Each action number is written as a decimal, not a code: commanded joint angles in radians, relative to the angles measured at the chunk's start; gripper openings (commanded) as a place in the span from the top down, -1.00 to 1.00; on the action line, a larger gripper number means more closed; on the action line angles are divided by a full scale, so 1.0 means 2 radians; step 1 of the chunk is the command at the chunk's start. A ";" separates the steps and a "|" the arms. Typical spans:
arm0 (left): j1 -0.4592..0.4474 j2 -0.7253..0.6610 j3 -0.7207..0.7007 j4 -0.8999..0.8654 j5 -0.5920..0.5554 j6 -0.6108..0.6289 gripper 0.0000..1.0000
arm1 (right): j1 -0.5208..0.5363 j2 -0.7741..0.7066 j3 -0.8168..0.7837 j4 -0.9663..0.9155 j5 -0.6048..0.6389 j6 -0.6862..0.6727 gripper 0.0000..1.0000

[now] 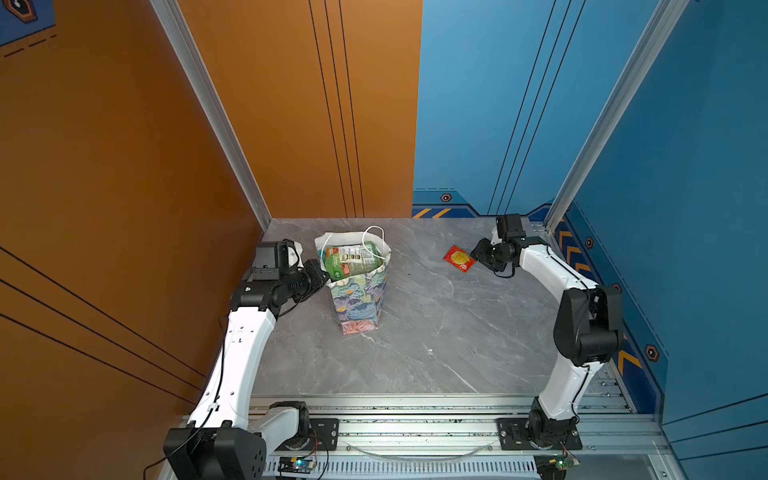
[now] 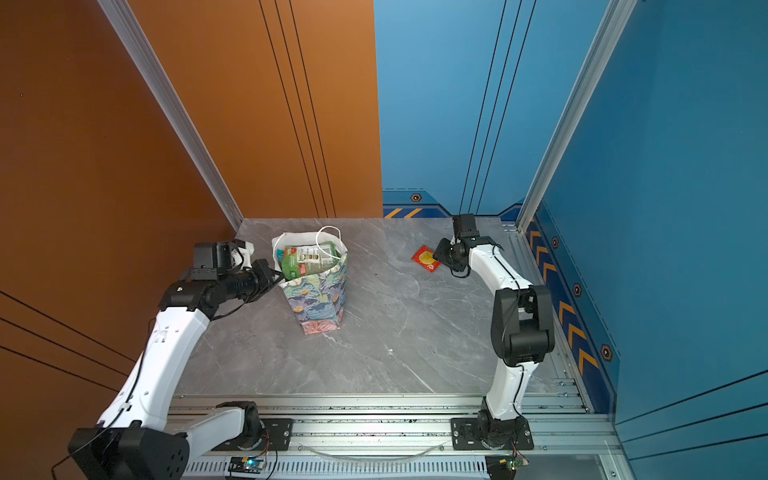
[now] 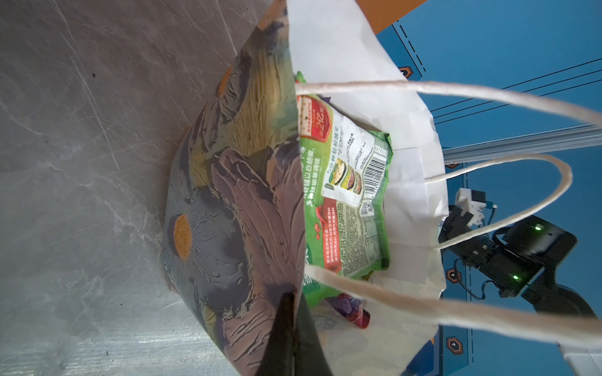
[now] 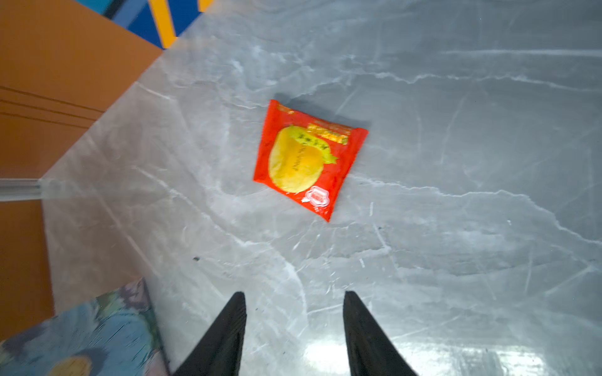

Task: Place the snacks into the paper bag
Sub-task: Pick up the snack from the top-center of the table.

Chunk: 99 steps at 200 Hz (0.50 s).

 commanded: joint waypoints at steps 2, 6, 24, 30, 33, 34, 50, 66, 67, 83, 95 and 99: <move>0.004 0.006 0.001 -0.003 0.012 -0.003 1.00 | -0.008 0.023 0.001 0.034 0.020 0.021 -0.01; 0.004 0.007 0.001 -0.003 0.012 -0.002 1.00 | -0.008 0.028 0.003 0.036 0.022 0.021 0.00; 0.004 0.009 0.005 -0.003 0.013 -0.002 1.00 | -0.009 0.046 0.017 0.037 0.029 0.020 0.00; 0.004 0.009 0.006 -0.003 0.013 -0.002 1.00 | -0.009 0.054 0.023 0.036 0.029 0.020 0.00; 0.004 0.009 0.006 -0.003 0.013 -0.002 1.00 | -0.010 0.057 0.027 0.034 0.030 0.020 0.00; 0.003 0.009 0.006 -0.003 0.013 -0.002 1.00 | -0.010 0.058 0.027 0.034 0.030 0.020 0.00; 0.003 0.007 0.005 -0.003 0.011 -0.003 1.00 | -0.010 0.072 0.037 0.036 0.037 0.019 0.00; 0.003 0.007 0.002 -0.003 0.010 -0.004 1.00 | -0.010 0.084 0.040 0.043 0.038 0.024 0.01; 0.003 0.007 0.002 -0.002 0.010 -0.004 1.00 | -0.011 0.084 0.040 0.043 0.038 0.024 0.01; 0.003 0.008 0.001 -0.002 0.011 -0.003 1.00 | -0.011 0.106 0.049 0.043 0.033 0.026 0.01; 0.003 0.009 0.003 -0.002 0.012 -0.003 1.00 | -0.012 0.116 0.056 0.047 0.027 0.029 0.02; 0.003 0.009 0.003 -0.003 0.011 -0.002 1.00 | -0.012 0.120 0.058 0.048 0.025 0.030 0.02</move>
